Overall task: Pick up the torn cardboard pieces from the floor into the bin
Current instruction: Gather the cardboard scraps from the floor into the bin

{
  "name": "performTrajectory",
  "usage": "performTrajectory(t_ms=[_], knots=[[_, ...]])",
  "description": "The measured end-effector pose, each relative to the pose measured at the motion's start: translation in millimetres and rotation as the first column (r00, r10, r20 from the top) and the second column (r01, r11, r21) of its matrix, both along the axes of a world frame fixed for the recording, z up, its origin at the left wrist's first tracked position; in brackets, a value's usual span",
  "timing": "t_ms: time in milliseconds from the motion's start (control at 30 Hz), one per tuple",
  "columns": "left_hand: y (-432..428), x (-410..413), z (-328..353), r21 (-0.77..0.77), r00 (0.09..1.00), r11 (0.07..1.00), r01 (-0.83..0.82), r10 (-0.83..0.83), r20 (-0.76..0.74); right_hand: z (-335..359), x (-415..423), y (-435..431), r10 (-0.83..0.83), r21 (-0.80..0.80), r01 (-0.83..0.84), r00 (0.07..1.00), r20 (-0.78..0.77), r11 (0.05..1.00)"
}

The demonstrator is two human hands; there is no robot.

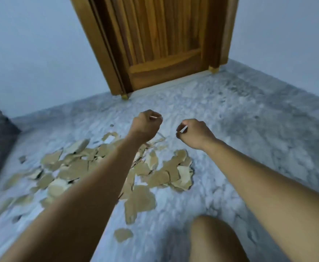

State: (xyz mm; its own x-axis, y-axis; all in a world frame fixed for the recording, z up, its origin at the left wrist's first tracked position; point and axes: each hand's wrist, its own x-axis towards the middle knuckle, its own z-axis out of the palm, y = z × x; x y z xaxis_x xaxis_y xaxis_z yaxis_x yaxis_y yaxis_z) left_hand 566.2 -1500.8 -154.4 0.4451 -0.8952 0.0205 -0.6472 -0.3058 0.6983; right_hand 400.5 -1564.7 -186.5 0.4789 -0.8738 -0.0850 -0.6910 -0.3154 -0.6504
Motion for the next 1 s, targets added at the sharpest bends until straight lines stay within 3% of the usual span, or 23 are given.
performTrajectory(t_ms=[133, 333, 533, 767, 1000], knots=[[99.2, 91.2, -12.1, 0.051, 0.988, 0.987, -0.155, 0.155, -0.01, -12.2, 105.0, 68.2, 0.221, 0.051, -0.22, 0.975, -0.028, 0.974], [265.8, 198.8, -49.8, 0.151, 0.964, 0.952, -0.265, 0.265, 0.024, -47.2, 217.5, 178.4, 0.414, 0.167, -0.399, 0.908, -0.061, 0.901], [378.3, 265.4, -87.4, 0.248, 0.958, 0.928, -0.278, 0.288, -0.002, -77.9, 275.3, 265.3, 0.486, 0.196, -0.459, 0.865, -0.123, 0.866], [410.6, 287.8, -93.4, 0.242, 0.973, 0.948, -0.206, 0.224, -0.05, -72.7, 289.6, 312.3, 0.454, 0.199, -0.419, 0.87, -0.192, 0.886], [369.4, 273.4, -93.8, 0.242, 0.989, 0.964, -0.113, 0.133, -0.067, -76.5, 261.2, 291.7, 0.416, 0.197, -0.372, 0.865, -0.28, 0.907]])
